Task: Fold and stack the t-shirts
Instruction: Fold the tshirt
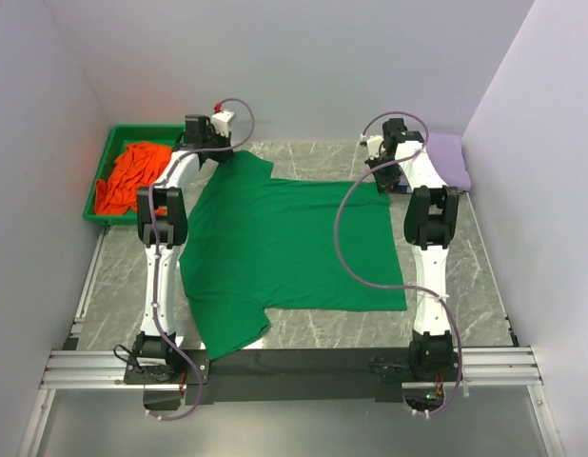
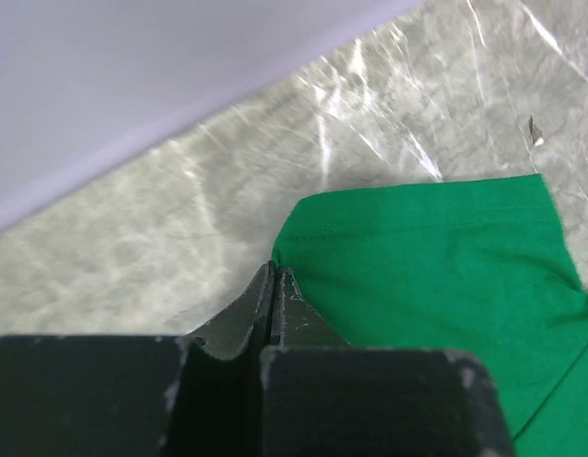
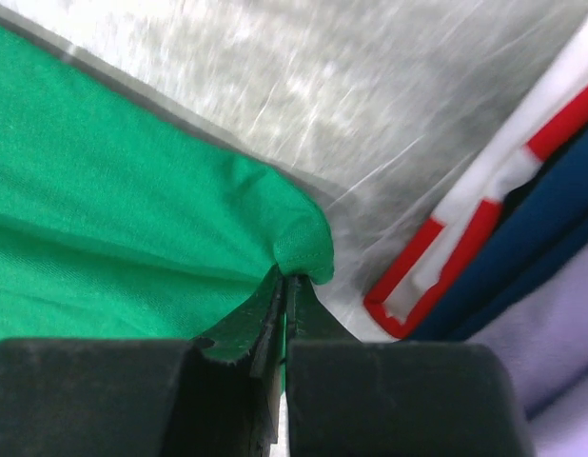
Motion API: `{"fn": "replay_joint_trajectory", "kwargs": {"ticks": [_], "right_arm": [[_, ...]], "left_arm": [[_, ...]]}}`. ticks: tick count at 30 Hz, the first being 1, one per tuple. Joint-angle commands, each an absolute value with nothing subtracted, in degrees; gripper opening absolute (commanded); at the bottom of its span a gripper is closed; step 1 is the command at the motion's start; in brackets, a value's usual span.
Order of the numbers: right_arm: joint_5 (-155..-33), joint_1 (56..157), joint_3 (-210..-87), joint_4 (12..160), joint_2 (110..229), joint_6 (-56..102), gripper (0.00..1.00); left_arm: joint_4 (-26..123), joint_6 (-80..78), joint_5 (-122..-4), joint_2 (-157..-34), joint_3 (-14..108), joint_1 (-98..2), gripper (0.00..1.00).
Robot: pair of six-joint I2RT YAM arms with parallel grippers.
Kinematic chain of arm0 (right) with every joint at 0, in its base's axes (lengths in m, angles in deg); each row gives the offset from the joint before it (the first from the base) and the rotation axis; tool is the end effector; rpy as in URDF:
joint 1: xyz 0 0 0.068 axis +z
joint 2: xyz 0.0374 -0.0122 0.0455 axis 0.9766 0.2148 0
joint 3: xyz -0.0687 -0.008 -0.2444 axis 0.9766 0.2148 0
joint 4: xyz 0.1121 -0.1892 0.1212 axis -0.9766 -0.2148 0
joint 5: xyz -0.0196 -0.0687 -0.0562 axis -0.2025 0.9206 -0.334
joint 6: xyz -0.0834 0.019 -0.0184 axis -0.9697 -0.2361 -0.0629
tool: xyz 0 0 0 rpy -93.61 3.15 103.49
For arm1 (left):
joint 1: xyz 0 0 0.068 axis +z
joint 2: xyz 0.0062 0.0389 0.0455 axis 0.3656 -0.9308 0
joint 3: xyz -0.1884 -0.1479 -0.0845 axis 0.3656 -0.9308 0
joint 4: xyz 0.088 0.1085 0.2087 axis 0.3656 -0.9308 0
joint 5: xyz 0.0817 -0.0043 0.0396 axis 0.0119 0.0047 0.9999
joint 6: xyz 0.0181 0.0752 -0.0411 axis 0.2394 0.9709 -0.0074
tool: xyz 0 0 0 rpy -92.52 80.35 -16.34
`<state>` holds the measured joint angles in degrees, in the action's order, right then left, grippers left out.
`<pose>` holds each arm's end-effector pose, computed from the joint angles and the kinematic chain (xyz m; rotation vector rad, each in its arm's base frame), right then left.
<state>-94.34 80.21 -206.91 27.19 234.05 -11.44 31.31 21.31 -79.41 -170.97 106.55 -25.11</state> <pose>0.5124 0.0344 0.1219 -0.7621 2.6701 0.0889 0.5908 -0.0703 0.1330 0.5154 2.0620 -0.3888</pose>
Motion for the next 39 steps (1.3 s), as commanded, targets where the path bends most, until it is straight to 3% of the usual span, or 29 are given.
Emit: {"fn": "replay_joint_trajectory", "kwargs": {"ticks": [1, 14, 39], "right_arm": [[-93.38, 80.41, -206.84, 33.85, 227.52, -10.15, 0.0], [-97.42, 80.41, -204.12, 34.99, 223.12, -11.82, 0.0], [-103.67, 79.97, -179.0, 33.06, 207.22, -20.52, 0.0]], "left_arm": [[35.33, 20.7, -81.76, -163.31, 107.34, -23.65, 0.0], [34.63, 25.7, -86.16, -149.52, 93.82, -22.41, 0.0], [26.9, 37.4, -92.75, -116.55, 52.95, -18.72, 0.0]]}}
